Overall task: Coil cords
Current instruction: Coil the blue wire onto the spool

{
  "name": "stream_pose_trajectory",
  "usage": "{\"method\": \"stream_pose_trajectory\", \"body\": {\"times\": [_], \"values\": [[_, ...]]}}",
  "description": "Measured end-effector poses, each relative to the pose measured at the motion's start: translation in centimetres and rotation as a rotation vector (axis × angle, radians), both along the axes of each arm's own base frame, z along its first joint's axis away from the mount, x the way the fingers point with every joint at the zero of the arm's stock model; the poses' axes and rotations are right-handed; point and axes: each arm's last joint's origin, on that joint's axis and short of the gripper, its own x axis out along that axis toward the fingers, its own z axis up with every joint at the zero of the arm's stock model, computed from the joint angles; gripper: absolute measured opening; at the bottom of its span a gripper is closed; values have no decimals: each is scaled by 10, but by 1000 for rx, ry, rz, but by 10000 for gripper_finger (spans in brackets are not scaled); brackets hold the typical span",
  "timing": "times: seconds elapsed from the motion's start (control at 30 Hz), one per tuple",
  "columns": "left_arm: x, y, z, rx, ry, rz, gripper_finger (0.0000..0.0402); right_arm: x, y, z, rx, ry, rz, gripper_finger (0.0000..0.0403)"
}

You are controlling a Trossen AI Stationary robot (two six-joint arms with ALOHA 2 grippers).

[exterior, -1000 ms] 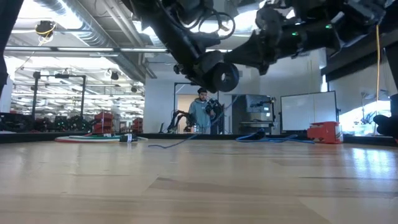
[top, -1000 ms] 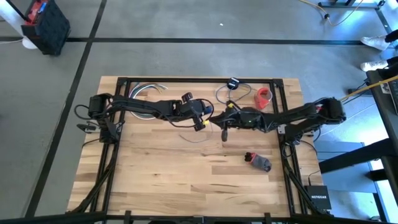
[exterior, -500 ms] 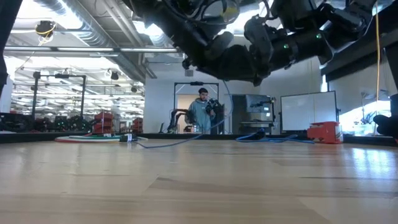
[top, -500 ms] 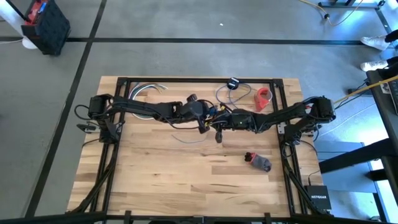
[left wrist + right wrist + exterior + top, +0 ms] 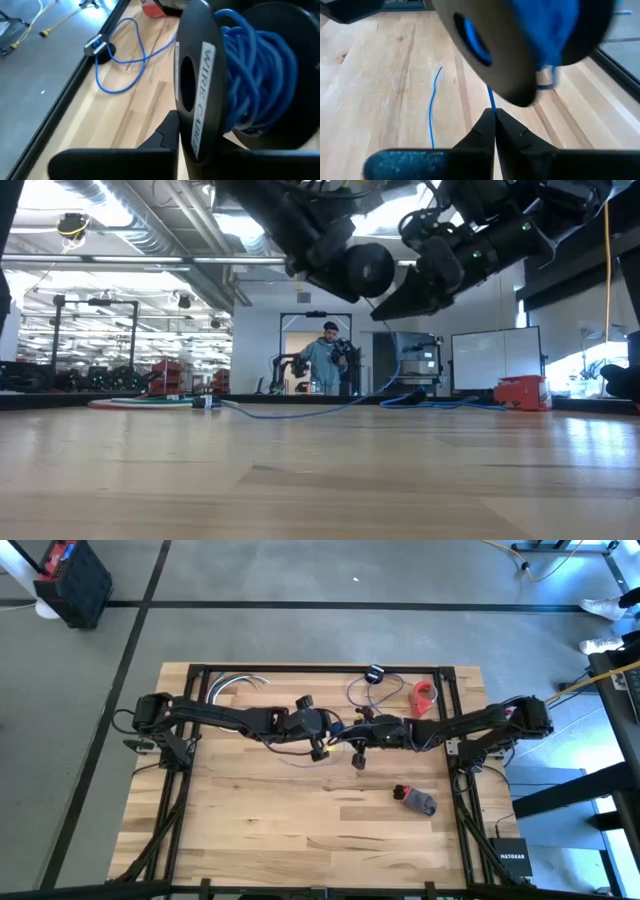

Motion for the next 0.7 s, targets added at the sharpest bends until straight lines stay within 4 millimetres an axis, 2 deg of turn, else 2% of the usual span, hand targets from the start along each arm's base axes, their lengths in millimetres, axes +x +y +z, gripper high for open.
{"method": "stream_pose_trajectory", "body": {"times": [0.23,0.33,0.5,0.63,0.7], "values": [[-2,-2,-3,16,51,-16,1,-3,0,3,-5,-1,-11,20],[-4,-3,0,19,49,-15,1,-8,-1,-4,-34,73,-32,54],[-4,-3,-2,15,64,-14,1,-21,-1,12,-46,147,-62,124],[-4,-2,-1,14,53,-11,1,-31,3,19,78,177,-9,160],[-3,-2,-1,13,52,-10,1,-32,5,11,124,157,35,170]]}}
